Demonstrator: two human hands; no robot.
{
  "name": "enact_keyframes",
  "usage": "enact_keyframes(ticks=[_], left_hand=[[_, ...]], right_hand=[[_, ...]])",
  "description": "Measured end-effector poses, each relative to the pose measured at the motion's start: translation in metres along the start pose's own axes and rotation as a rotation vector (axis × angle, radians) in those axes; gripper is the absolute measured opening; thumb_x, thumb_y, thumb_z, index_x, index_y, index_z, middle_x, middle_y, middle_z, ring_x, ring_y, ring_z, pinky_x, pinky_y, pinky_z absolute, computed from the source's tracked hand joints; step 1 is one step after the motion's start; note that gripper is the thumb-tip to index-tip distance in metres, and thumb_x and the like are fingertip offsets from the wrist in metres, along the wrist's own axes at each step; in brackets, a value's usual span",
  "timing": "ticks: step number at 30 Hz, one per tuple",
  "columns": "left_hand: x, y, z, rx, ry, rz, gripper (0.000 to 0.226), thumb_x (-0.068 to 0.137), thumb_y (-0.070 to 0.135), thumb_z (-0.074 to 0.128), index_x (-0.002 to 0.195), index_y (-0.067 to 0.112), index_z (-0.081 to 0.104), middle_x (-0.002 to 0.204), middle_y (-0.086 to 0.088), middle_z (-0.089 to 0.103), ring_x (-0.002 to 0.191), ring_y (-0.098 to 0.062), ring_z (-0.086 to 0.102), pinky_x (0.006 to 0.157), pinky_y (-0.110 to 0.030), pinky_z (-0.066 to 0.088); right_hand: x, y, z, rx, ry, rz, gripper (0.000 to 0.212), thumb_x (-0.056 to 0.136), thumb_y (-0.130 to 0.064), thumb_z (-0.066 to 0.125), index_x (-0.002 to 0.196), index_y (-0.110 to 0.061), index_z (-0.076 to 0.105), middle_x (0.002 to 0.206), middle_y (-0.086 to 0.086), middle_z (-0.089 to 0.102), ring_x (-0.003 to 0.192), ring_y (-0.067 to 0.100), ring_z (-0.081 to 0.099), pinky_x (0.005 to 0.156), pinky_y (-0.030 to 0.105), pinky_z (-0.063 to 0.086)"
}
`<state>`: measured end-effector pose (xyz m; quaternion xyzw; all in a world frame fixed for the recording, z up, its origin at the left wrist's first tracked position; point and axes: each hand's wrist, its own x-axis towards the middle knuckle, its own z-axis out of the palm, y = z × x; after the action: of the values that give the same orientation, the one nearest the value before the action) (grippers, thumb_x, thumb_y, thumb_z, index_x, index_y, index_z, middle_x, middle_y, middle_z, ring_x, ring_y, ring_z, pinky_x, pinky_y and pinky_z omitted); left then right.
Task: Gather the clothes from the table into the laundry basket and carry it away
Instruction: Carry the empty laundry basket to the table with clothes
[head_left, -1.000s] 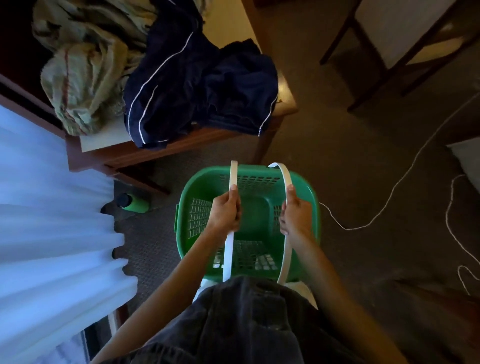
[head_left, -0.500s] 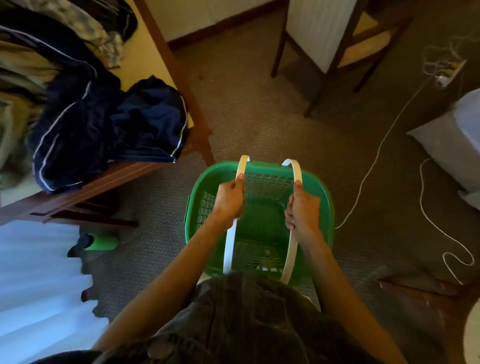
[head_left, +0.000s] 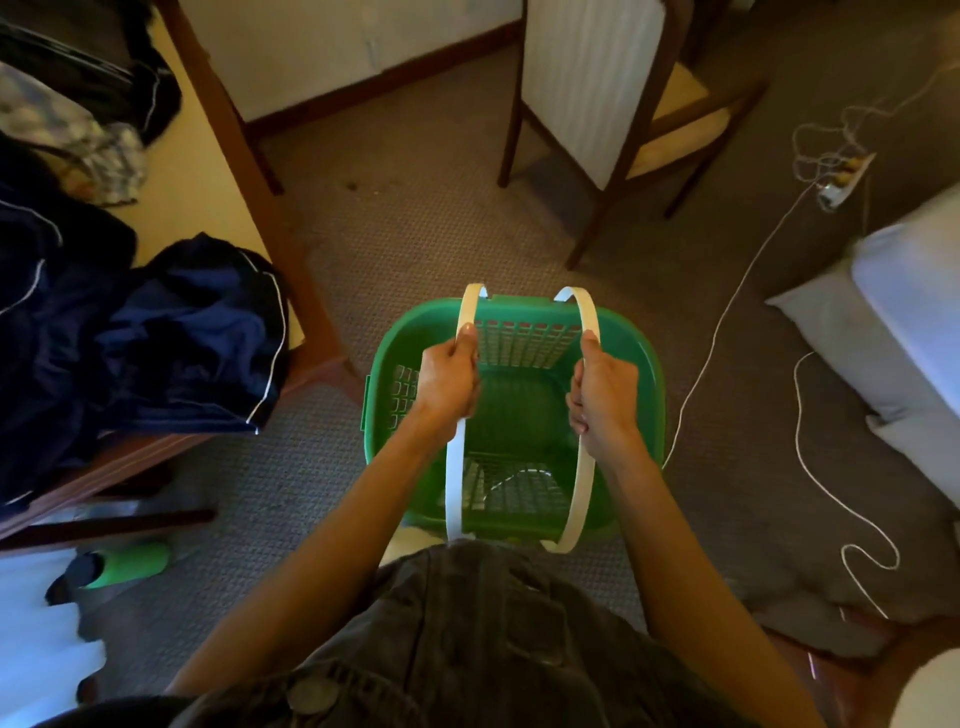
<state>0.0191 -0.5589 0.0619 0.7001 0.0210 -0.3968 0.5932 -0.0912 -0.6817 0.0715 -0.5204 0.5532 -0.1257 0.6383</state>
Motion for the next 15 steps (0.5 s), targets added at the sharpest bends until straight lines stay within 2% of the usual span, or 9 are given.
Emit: enact_keyframes(ticks=[7,15], left_hand=[[0.117,0.075,-0.018,-0.082,0.005,-0.011,0.042,0.108,0.039,0.039,0.073,0.017,0.047,0.048,0.009,0.039,0.036,-0.005,0.031,0.034,-0.020,0.026],[0.226,0.161,-0.048,-0.133,0.044,-0.006,0.042,0.108,0.039,0.038,0.074,0.018,0.045,0.048,0.009,0.035,0.037,-0.006,0.029,0.034,-0.020,0.025]], right_hand=[[0.091,-0.090,0.074,-0.088,-0.056,-0.003,0.043,0.102,-0.043,0.047,0.069,-0.017,0.048,0.049,-0.005,0.036,0.036,0.009,0.030,0.037,0.025,0.024],[0.180,-0.183,0.170,-0.139,-0.140,-0.041,0.043,0.102,-0.045,0.047,0.070,-0.017,0.054,0.051,-0.006,0.044,0.037,0.005,0.037,0.037,0.023,0.030]])
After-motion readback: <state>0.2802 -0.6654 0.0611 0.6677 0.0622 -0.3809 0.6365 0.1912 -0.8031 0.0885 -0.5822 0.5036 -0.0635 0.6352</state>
